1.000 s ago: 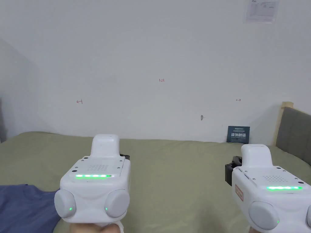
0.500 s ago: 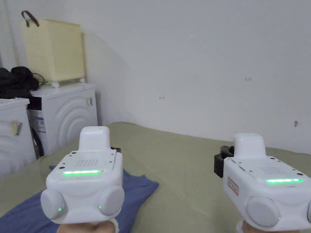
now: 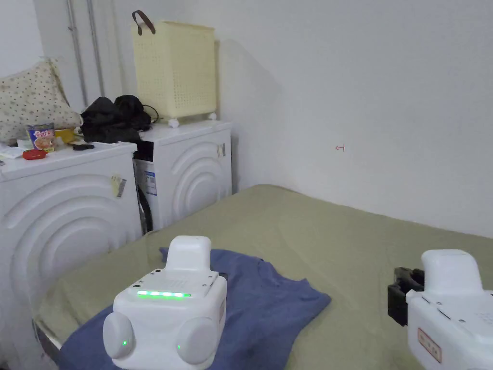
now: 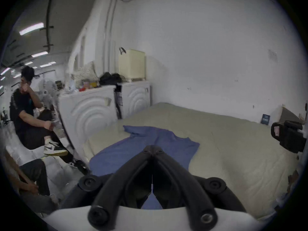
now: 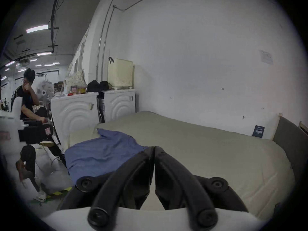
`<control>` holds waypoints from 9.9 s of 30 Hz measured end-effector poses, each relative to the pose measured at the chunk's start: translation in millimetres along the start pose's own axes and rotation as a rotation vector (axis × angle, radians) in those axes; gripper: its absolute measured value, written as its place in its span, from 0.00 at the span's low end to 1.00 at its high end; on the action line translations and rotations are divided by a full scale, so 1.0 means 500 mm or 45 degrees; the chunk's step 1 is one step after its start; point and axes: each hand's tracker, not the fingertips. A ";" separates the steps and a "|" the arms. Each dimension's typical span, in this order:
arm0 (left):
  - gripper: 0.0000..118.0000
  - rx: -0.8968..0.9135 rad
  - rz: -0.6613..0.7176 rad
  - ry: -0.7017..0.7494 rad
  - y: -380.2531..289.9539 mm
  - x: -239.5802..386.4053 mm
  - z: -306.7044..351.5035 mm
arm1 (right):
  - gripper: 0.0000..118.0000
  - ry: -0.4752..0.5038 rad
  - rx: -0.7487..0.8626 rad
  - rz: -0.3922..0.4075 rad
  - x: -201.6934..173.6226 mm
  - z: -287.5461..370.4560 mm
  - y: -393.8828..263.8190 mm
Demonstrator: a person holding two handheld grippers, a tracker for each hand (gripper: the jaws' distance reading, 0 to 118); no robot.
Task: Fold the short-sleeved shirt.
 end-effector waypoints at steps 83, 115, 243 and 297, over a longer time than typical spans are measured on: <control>0.95 -0.321 -0.411 -1.093 0.022 0.742 -0.217 | 0.05 -0.643 -0.316 -0.358 0.539 0.255 -0.213; 0.00 -0.591 -0.185 -0.526 -0.015 0.427 -0.518 | 0.05 -0.647 -0.416 -0.346 0.547 0.176 -0.256; 0.01 -0.680 -0.066 -0.954 -0.206 0.257 -0.382 | 0.05 -0.442 -0.463 -0.827 0.815 0.224 -0.436; 0.62 -0.751 -0.282 -0.407 -0.368 0.358 -0.236 | 0.01 -0.451 -0.522 -0.252 0.495 0.077 -0.283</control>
